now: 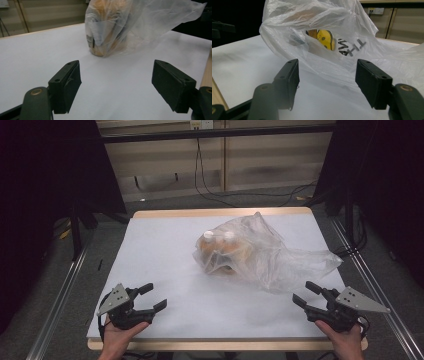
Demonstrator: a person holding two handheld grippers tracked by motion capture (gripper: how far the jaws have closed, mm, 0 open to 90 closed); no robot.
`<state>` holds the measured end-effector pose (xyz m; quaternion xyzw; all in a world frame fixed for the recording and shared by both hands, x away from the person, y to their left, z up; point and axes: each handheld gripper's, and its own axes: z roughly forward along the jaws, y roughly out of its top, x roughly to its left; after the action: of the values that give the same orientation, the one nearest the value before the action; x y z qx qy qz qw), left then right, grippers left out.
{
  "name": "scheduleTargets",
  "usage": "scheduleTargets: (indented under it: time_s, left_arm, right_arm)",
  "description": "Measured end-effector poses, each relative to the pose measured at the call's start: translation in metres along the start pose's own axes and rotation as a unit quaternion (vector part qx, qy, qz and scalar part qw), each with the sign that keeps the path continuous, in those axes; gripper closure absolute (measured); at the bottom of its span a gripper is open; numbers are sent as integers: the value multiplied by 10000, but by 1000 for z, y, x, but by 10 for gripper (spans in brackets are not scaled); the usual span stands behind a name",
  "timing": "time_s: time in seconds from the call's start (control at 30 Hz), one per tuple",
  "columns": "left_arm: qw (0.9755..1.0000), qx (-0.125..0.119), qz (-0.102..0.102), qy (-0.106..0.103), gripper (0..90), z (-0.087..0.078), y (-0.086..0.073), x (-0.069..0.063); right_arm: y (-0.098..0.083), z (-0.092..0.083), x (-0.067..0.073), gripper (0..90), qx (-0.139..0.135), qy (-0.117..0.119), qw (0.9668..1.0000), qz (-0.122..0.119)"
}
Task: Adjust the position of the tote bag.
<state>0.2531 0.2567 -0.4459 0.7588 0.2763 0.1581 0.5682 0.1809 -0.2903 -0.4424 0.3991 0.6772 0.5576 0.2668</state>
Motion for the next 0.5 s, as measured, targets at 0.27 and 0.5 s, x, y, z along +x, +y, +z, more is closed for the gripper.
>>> scheduleTargets:
  time_s: [0.27, 0.5]
  left_arm:
    - [9987, -163, 257, -401, 290, 20, 27, -11]
    - [9959, -287, 381, -772, 327, 58, 59, -23]
  right_arm:
    - [2, -3, -1, 469, 53, 6, 10000, 74]
    - [1, -7, -6, 454, 32, -83, 9999, 122]
